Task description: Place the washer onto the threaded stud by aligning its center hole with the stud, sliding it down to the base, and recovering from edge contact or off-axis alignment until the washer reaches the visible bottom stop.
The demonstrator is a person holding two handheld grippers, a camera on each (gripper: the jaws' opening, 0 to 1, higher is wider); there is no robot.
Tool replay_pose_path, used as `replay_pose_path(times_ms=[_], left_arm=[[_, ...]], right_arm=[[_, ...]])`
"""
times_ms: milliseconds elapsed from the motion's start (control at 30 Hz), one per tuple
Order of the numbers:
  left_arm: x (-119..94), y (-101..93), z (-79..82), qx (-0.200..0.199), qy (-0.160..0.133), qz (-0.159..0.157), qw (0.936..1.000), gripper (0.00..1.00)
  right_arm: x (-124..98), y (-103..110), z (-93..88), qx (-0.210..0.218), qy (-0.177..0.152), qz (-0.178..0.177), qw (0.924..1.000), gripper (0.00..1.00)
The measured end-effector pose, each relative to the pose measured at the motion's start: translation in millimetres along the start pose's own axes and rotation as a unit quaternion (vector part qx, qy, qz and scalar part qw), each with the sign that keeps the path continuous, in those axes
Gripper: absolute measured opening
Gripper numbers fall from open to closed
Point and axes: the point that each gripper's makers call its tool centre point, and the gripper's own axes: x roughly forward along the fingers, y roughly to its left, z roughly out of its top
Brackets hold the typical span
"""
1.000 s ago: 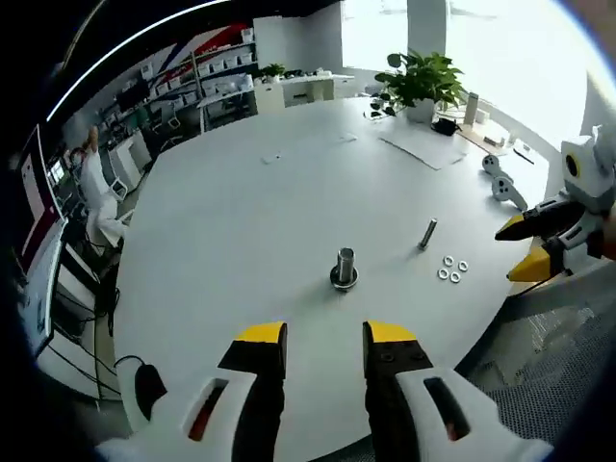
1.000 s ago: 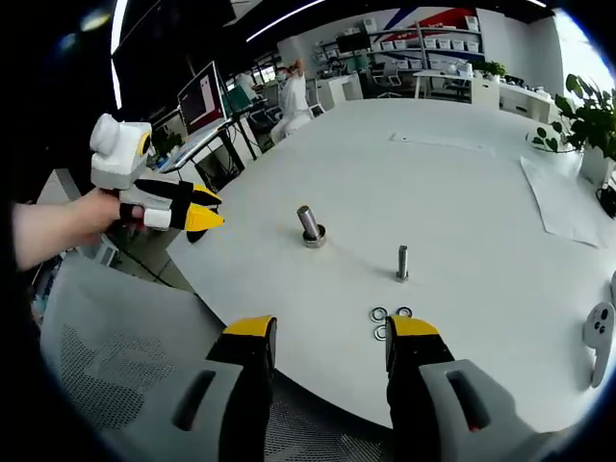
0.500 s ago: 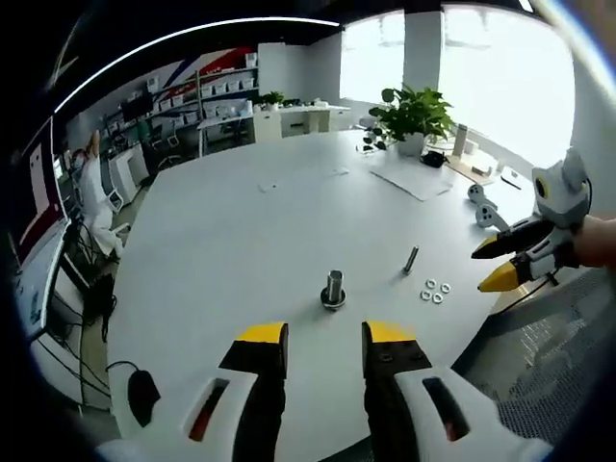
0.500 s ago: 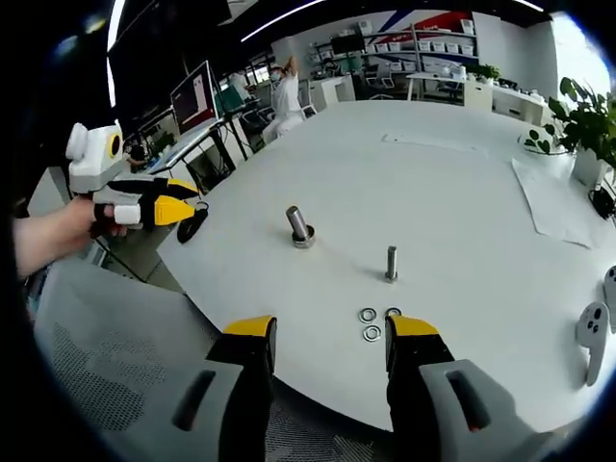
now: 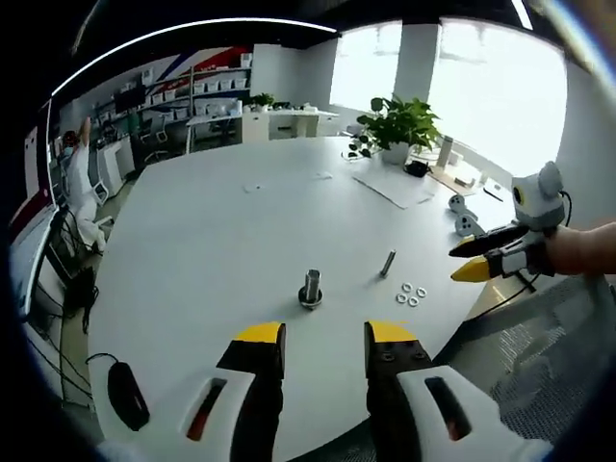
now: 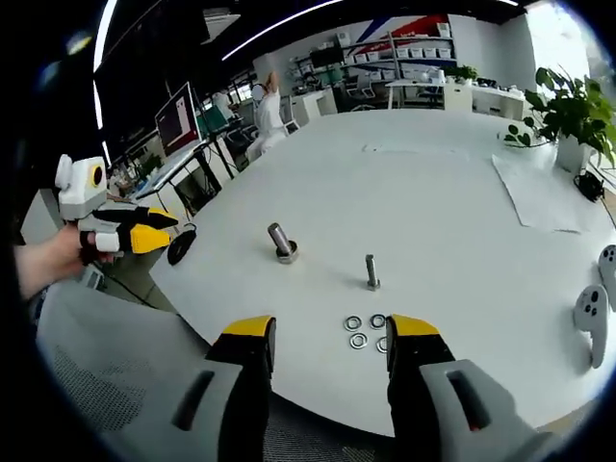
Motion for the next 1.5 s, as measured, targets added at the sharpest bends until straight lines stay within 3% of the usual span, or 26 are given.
replay_pose_path(times_ms=[200,333,600,1267,1500], left_arm=[[3.8,-4.7,-2.4,-0.003,0.001,-0.019,0.9998,0.31],[5.7,-6.8,5.2,0.014,-0.012,-0.023,0.9996,0.31],[5.4,-15.5,4.4,0.03,-0.01,-0.035,0.9989,0.31],[12.3,-21.3,-1.4,0.057,0.006,-0.038,0.9976,0.31],[12.1,-22.6,-3.4,0.057,0.008,-0.042,0.9975,0.31]], right_arm=[[2.8,-5.3,-1.7,-0.04,0.004,-0.015,0.9991,0.48],[3.6,-10.4,-5.1,-0.025,0.01,-0.022,0.9994,0.48],[1.5,-24.0,-13.6,-0.011,0.022,-0.043,0.9988,0.48],[29.2,-8.1,-21.5,-0.059,0.065,-0.02,0.996,0.48],[31.7,-8.2,-31.8,-0.052,0.075,-0.02,0.9956,0.48]])
